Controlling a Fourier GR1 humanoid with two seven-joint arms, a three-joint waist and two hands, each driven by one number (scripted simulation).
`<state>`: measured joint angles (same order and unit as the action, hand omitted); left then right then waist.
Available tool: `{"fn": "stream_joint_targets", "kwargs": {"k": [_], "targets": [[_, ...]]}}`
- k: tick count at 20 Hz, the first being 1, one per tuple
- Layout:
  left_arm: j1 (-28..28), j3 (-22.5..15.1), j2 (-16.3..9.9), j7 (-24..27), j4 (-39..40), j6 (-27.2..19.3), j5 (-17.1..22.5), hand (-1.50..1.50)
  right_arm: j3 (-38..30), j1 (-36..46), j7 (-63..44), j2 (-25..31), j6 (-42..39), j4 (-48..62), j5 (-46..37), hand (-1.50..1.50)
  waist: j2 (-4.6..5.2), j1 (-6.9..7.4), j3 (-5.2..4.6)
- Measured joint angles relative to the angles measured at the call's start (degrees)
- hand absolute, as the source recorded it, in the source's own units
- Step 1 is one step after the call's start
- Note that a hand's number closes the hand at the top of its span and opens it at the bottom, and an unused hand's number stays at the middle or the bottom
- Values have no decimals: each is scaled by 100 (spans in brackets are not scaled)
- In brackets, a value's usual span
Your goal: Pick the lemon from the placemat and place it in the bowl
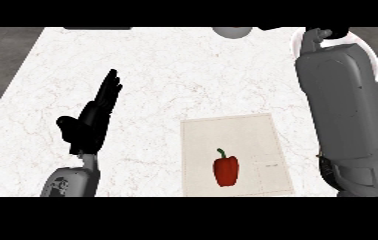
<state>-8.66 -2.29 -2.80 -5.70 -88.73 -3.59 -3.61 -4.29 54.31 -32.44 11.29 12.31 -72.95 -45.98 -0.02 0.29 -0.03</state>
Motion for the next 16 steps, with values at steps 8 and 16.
{"fn": "stream_joint_targets", "kwargs": {"k": [8,16], "targets": [[-24,-83,63,-6,-23,-17,-73,0,-411,426,325,664,91,1393,-172,150,22,58,1],[40,-87,41,-19,-105,61,-35,0,-546,543,962,1437,332,2965,-623,150,51,109,4]]}}
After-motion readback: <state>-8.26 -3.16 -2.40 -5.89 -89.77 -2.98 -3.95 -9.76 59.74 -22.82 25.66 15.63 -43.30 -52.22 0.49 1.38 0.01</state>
